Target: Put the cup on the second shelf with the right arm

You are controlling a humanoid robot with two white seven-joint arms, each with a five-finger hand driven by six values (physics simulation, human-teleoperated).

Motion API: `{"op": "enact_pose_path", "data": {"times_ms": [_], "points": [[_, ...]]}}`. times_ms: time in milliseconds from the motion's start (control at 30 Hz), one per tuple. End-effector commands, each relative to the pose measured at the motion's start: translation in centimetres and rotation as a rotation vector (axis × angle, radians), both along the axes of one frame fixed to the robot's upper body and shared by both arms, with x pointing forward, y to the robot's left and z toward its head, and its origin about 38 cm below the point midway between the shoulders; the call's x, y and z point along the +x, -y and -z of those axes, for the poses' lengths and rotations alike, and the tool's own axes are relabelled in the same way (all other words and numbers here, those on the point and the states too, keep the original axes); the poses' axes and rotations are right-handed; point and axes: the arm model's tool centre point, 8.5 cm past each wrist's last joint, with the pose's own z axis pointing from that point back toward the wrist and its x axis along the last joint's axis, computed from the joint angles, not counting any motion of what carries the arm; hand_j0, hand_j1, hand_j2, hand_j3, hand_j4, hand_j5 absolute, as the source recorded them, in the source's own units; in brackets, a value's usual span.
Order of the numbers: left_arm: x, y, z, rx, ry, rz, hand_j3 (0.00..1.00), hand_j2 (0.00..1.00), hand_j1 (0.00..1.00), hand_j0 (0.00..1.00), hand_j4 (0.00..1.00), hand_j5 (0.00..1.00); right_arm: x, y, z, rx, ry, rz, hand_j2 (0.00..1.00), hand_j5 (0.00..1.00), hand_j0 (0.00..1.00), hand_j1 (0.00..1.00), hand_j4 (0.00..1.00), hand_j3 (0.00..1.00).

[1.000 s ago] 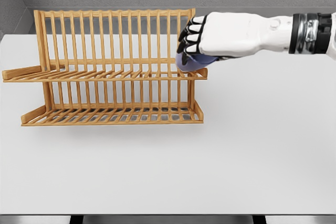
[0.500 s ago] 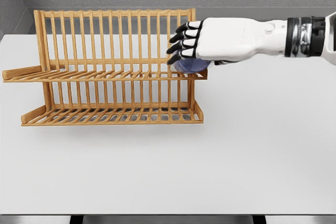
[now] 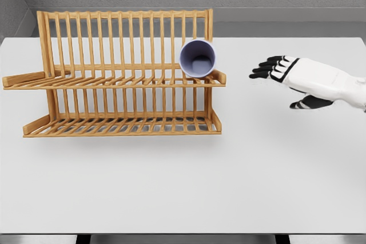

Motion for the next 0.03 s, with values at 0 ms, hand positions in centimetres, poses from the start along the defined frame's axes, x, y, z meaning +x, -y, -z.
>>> {"op": "enact_pose_path", "data": {"times_ms": [0], "points": [[0.0,0.0,0.0,-0.001,0.0,0.0,1.0,1.0,1.0,1.0,1.0,1.0,0.53,-0.42,-0.62,0.11,0.042,0.029,1.0,1.0,1.0,1.0,1.0,1.0]]}}
